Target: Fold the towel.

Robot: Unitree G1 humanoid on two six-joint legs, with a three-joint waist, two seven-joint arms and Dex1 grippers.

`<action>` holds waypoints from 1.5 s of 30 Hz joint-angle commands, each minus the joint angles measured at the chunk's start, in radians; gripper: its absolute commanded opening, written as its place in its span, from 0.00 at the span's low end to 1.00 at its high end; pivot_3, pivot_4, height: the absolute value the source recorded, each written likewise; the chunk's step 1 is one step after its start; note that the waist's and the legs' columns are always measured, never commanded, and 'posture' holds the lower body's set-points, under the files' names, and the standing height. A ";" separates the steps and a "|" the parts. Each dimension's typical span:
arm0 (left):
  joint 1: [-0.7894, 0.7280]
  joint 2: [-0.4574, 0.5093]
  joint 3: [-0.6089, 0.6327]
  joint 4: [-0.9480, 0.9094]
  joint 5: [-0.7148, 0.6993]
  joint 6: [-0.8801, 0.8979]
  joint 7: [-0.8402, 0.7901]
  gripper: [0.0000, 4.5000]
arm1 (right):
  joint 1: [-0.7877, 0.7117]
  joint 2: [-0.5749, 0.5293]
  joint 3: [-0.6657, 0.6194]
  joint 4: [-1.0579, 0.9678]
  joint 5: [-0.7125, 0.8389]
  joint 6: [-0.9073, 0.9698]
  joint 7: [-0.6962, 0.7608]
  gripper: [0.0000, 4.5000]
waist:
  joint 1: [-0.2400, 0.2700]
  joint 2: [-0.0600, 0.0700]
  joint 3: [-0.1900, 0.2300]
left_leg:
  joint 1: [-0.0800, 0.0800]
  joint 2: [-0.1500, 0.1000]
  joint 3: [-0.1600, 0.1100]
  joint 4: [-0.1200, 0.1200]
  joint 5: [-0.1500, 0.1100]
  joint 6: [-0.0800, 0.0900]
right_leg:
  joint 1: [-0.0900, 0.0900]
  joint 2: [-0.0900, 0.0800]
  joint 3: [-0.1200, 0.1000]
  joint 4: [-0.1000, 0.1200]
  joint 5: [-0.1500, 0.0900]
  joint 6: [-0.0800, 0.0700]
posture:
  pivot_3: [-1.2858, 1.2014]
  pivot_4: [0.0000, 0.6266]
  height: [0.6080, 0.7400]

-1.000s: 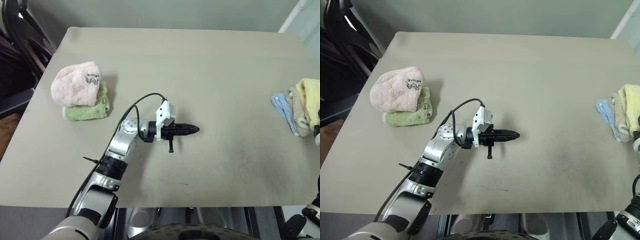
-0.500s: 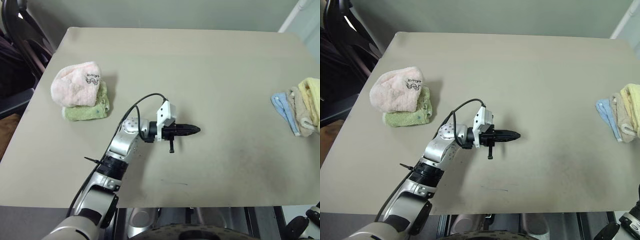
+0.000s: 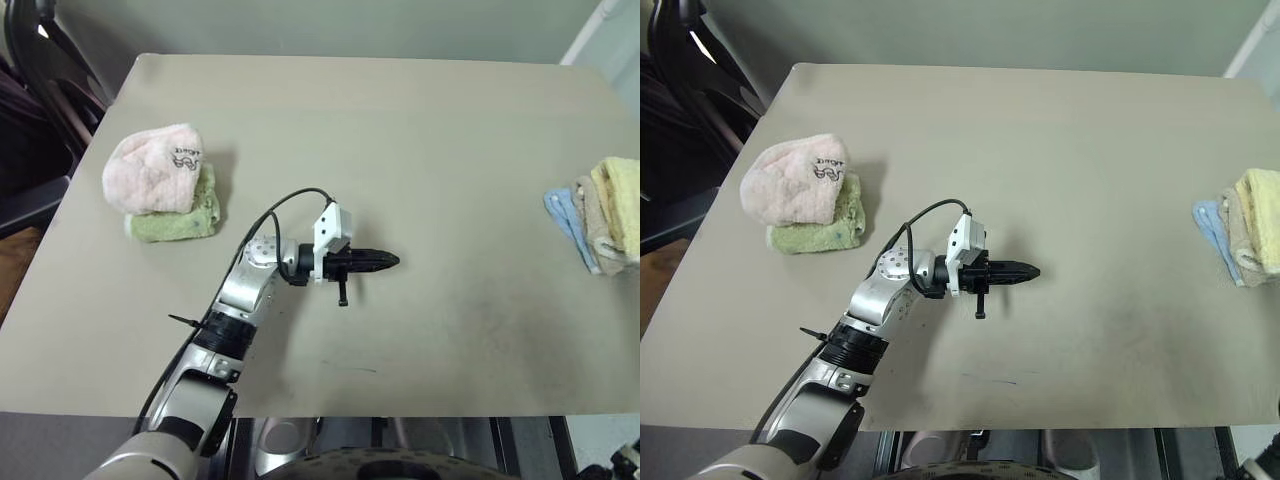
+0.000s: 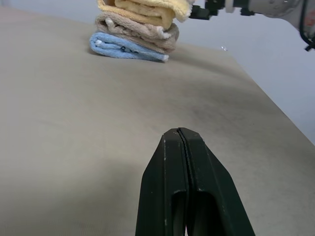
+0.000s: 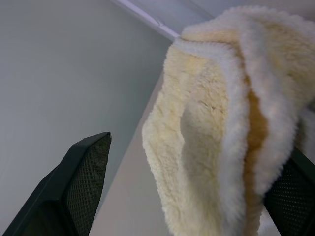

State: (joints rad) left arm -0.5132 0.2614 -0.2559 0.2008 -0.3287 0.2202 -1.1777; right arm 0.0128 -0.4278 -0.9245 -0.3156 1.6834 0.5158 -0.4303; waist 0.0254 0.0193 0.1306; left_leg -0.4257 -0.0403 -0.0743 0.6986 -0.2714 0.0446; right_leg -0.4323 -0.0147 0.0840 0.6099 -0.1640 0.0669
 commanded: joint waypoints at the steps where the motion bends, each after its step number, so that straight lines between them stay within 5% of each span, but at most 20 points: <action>1: -0.014 -0.007 0.001 0.010 0.000 -0.021 -0.013 0.00 | 0.037 0.009 -0.011 -0.096 0.051 -0.045 -0.026 0.99 | -0.001 0.000 0.000 | 0.000 0.000 0.000 0.000 0.000 0.000 | 0.000 0.000 0.000 0.000 0.000 0.000 | 0.52 0.24 0.95; 13: -0.038 -0.010 0.007 0.044 0.006 -0.030 -0.024 0.00 | 0.269 0.013 -0.012 -0.207 0.190 -0.080 0.011 0.99 | 0.002 0.000 0.000 | 0.000 0.000 0.000 0.000 -0.003 0.001 | 0.001 0.000 0.000 0.000 -0.003 0.002 | 0.52 0.24 0.95; 19: -0.042 -0.001 0.021 0.030 -0.016 0.001 -0.028 0.00 | 0.463 -0.058 -0.010 -0.292 0.198 0.034 0.199 0.99 | 0.004 0.001 0.000 | -0.001 0.000 0.001 0.000 -0.002 -0.004 | 0.000 0.000 0.000 0.000 -0.007 0.002 | 0.52 0.24 0.95; 27: -0.051 0.030 0.105 -0.030 -0.134 0.081 -0.063 0.00 | 0.517 -0.288 -0.019 -0.397 0.033 0.094 0.494 0.99 | -0.006 -0.001 -0.001 | -0.001 0.000 0.002 0.001 -0.003 -0.009 | 0.000 0.000 0.001 0.000 -0.009 -0.001 | 0.52 0.24 0.95; 34: -0.034 0.083 0.172 -0.108 -0.211 0.070 -0.130 0.00 | 0.410 -0.403 0.143 -0.435 -0.390 0.037 0.730 0.99 | -0.003 -0.002 -0.001 | -0.002 0.001 0.001 0.001 -0.003 -0.009 | -0.001 0.000 -0.001 0.000 -0.009 0.000 | 0.52 0.24 0.95; 37: -0.010 0.139 0.177 -0.184 -0.246 0.124 -0.160 0.12 | 0.357 -0.469 0.253 -0.416 -0.522 0.045 0.841 1.00 | -0.004 -0.001 -0.001 | -0.002 0.001 0.002 0.001 -0.003 -0.008 | -0.001 0.000 -0.001 0.001 -0.009 0.000 | 0.52 0.24 0.95; 45: 0.008 0.236 0.201 -0.228 -0.298 0.188 -0.195 0.72 | 0.245 -0.523 0.375 -0.384 -0.629 0.064 0.995 1.00 | 0.000 -0.001 -0.001 | -0.001 0.001 0.002 0.001 -0.002 -0.009 | -0.001 0.000 -0.001 0.001 -0.009 0.000 | 0.52 0.24 0.95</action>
State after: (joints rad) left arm -0.4971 0.4898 -0.0809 -0.0056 -0.6029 0.4053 -1.3599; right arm 0.2772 -0.9388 -0.5579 -0.6911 1.0742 0.5827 0.5371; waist 0.0254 0.0181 0.1297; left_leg -0.4268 -0.0393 -0.0727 0.7001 -0.2731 0.0356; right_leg -0.4328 -0.0150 0.0830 0.6110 -0.1727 0.0666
